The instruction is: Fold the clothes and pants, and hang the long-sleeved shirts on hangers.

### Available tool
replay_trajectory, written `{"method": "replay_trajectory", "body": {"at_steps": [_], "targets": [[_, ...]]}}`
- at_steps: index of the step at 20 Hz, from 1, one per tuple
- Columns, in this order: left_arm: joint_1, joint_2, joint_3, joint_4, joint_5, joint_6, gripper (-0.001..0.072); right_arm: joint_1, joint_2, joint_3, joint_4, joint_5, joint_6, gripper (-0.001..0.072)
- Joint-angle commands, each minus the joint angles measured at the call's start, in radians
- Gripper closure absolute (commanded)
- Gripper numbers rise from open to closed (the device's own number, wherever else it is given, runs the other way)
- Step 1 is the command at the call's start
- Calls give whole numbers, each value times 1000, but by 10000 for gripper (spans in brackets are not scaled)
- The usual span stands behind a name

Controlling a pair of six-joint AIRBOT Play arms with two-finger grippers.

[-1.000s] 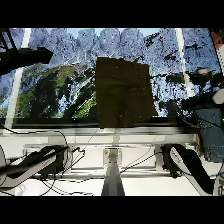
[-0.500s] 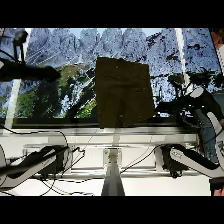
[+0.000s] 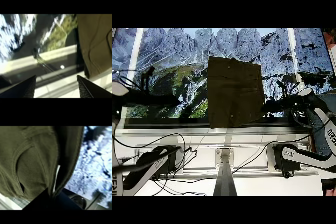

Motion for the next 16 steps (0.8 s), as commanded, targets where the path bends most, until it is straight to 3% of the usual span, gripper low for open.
{"method": "replay_trajectory", "body": {"at_steps": [1,8,12,16], "targets": [[6,35,-102,-22,13,0,135,0,-4,0,42,23,-28,664],[-6,9,-206,-82,32,9,133,0,-3,0,42,31,-27,664],[-100,0,-365,-254,198,61,133,0,-3,0,52,33,-26,664],[-257,-81,-383,-361,332,61,134,0,-3,0,92,34,-27,664]]}}
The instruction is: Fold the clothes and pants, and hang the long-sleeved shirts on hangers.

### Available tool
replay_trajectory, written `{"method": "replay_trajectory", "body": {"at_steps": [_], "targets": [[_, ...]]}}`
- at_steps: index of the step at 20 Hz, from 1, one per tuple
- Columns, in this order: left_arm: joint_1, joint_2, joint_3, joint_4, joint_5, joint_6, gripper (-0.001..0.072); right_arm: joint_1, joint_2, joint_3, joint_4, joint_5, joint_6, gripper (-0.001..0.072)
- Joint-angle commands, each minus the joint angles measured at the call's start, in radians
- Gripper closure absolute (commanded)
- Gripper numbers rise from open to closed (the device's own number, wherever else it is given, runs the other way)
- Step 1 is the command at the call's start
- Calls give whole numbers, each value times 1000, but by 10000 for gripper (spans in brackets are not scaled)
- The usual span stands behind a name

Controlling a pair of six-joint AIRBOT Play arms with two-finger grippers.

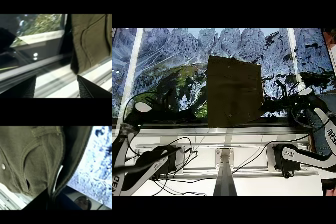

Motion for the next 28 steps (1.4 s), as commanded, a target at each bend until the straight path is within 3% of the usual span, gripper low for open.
{"method": "replay_trajectory", "body": {"at_steps": [1,5,8,12,14,16,17,23,28], "targets": [[-142,-77,-30,-124,129,10,134,0,0,0,29,1,0,664],[-287,-183,-26,-169,207,11,135,0,0,0,29,14,0,664],[-322,-217,-26,-182,217,47,136,0,0,0,29,25,0,664],[-327,-230,-24,-309,277,108,160,0,0,0,30,26,0,664],[-327,-232,-13,-314,278,127,455,1,0,1,39,46,0,664],[-327,-232,-1,-314,275,159,642,22,16,2,55,54,-23,664],[-327,-232,11,-308,265,195,692,48,32,9,56,54,-39,665],[-246,-160,300,-111,159,202,693,252,198,209,74,35,-23,665],[-58,88,633,-40,141,167,694,348,337,494,240,32,-11,664]]}}
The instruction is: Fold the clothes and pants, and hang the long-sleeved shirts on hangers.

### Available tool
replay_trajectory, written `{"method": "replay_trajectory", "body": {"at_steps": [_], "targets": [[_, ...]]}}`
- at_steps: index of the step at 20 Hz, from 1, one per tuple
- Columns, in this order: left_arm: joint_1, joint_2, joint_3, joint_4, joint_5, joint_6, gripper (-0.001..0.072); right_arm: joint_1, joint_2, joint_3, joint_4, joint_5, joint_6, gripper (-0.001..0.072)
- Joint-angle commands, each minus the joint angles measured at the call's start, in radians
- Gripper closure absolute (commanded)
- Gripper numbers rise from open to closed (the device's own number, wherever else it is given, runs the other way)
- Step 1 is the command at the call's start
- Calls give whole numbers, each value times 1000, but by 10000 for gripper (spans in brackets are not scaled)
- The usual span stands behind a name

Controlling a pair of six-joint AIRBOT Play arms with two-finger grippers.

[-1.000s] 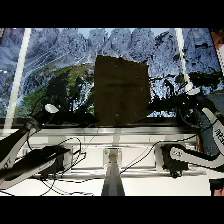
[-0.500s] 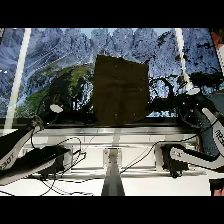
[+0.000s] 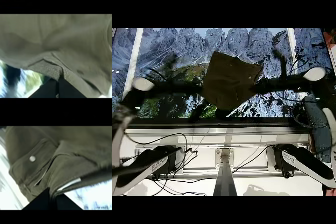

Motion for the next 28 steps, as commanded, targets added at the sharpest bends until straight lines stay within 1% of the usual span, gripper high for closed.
{"method": "replay_trajectory", "body": {"at_steps": [1,4,6,8,10,11,12,13,14,15,16,17,18,20,21,23,24,25,26,28], "targets": [[122,186,210,49,-16,-13,694,73,100,193,156,-9,30,664],[181,400,272,52,19,-13,694,152,180,294,299,-10,104,665],[190,541,272,111,66,-14,694,232,237,328,320,-18,116,665],[189,662,272,187,103,-23,695,324,294,332,304,-94,208,665],[189,731,271,315,124,-143,695,416,323,331,195,-208,357,665],[189,734,267,402,98,-222,696,458,324,329,83,-266,481,665],[189,721,250,458,72,-282,696,491,316,322,-49,-318,616,664],[189,694,220,479,54,-315,696,517,299,304,-191,-362,766,665],[188,653,174,460,46,-321,696,531,278,280,-298,-394,892,664],[187,605,125,415,47,-320,695,531,250,249,-370,-422,986,664],[187,535,71,360,51,-320,695,529,212,211,-434,-455,1051,664],[185,452,21,298,67,-294,695,528,168,170,-487,-503,1096,664],[174,369,-16,253,105,-252,694,523,120,133,-521,-557,1129,664],[120,180,-50,192,223,-176,695,488,-3,84,-539,-657,1131,664],[81,84,-46,176,267,-170,695,450,-71,79,-538,-689,1131,664],[11,-63,-29,146,282,-171,695,354,-171,79,-535,-700,1131,664],[-21,-107,-27,129,266,-170,695,305,-195,79,-534,-669,1130,664],[-46,-129,-27,129,248,-170,694,252,-202,79,-536,-607,1118,665],[-64,-140,-27,137,222,-170,694,207,-200,79,-534,-523,1070,664],[-75,-148,-27,138,113,-170,695,148,-198,79,-539,-326,892,664]]}}
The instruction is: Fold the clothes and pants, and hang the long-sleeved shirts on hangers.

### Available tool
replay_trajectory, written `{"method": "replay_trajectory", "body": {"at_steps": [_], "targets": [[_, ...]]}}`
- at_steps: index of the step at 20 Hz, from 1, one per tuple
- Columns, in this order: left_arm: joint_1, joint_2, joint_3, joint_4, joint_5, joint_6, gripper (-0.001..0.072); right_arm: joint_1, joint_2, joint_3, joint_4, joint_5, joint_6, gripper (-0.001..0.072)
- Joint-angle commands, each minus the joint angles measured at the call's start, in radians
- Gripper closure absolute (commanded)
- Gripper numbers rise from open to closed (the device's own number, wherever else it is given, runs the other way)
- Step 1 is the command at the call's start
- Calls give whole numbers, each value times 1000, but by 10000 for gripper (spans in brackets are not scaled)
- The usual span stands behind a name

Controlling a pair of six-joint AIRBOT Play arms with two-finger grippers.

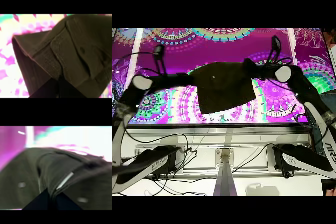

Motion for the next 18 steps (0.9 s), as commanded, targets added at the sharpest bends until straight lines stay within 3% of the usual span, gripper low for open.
{"method": "replay_trajectory", "body": {"at_steps": [1,3,5,8,9,10,11,12,15,18], "targets": [[-42,-70,-3,-16,-171,8,695,-119,-32,-5,-23,328,-257,665],[-42,-78,-3,30,-319,7,694,-154,-32,-5,-40,544,-380,665],[-50,-91,-4,81,-393,-16,695,-171,-33,-6,-60,658,-428,665],[-70,-142,-5,112,-395,-22,693,-172,-33,-28,-57,702,-431,665],[-79,-166,-5,108,-378,-22,642,-172,-33,-48,-59,679,-435,643],[-92,-195,-5,105,-364,-22,305,-172,-33,-69,-65,624,-462,501],[-103,-222,-5,92,-348,-24,1,-172,-33,-84,-79,553,-478,211],[-109,-245,-5,66,-333,-22,10,-173,-33,-87,-100,483,-466,54],[-110,-268,-4,5,-323,-22,10,-195,-34,-83,-164,362,-337,54],[-109,-267,-2,5,-323,-21,10,-309,-85,-82,-88,419,-335,54]]}}
